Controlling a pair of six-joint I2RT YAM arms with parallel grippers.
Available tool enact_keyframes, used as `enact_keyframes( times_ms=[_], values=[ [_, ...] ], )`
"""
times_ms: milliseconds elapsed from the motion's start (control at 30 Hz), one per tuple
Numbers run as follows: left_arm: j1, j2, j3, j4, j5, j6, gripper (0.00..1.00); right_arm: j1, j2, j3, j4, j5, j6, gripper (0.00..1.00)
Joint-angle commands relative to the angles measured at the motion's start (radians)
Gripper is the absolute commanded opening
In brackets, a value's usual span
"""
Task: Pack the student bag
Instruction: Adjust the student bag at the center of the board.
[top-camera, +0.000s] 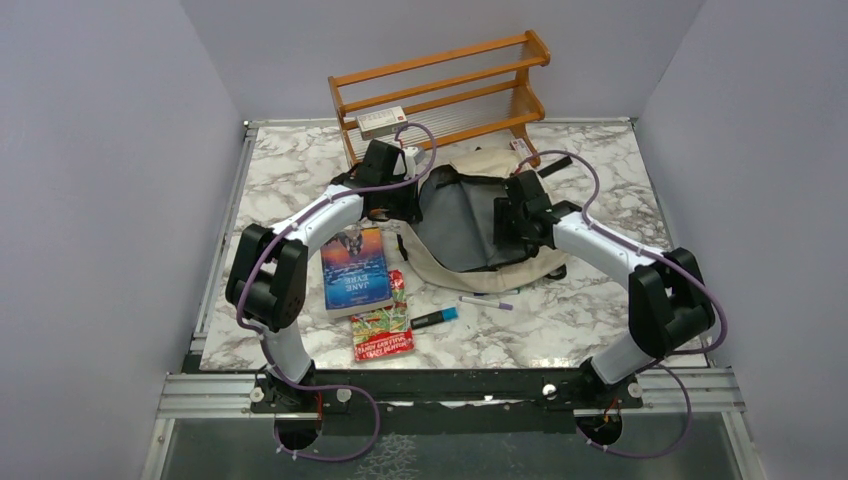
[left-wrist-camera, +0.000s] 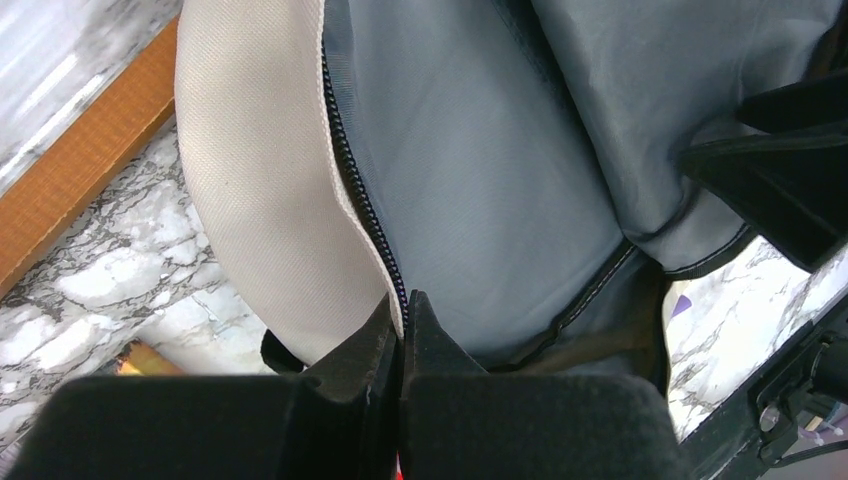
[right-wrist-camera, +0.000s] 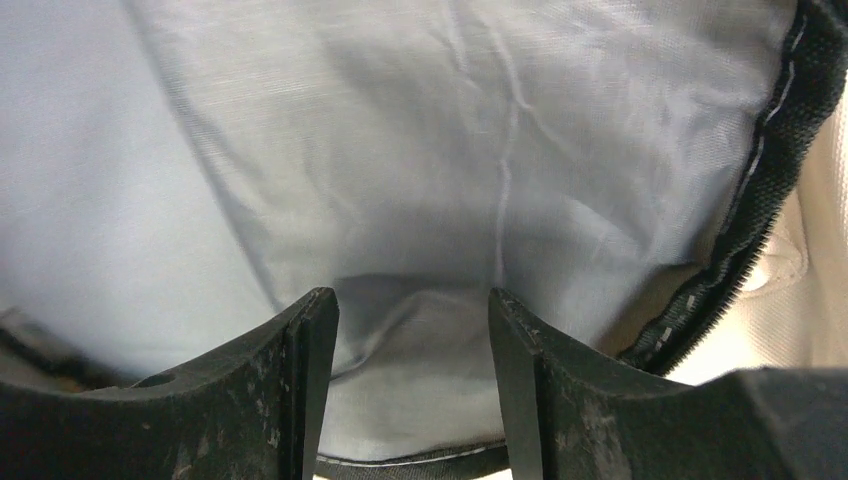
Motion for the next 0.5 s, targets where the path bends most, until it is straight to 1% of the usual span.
enact_keyframes(
  times_ms=[0, 67, 167, 333, 467],
  values=[
    [0.002, -0.016, -0.011, 0.012, 0.031, 0.010, 0.00, -0.004, -0.097, 0.050, 0.089, -0.145, -0.073, 0.61],
    [0.002, -0.016, -0.011, 0.012, 0.035, 0.009, 0.00, -0.004, -0.108, 0.064, 0.147, -0.204, -0.089, 0.59],
    [0.002, -0.016, -0.011, 0.014, 0.040, 0.007, 0.00, -0.004, -0.069, 0.121, 0.170, -0.253, -0.074, 0.55],
    [0.002, -0.016, -0.011, 0.013, 0.042, 0.007, 0.00, -0.005, 0.066, 0.228, 0.208, -0.269, -0.064, 0.42],
    [0.002, -0.016, -0.010, 0.013, 0.043, 0.007, 0.00, -0.004, 0.189, 0.329, 0.213, -0.247, -0.068, 0.33]
  ],
)
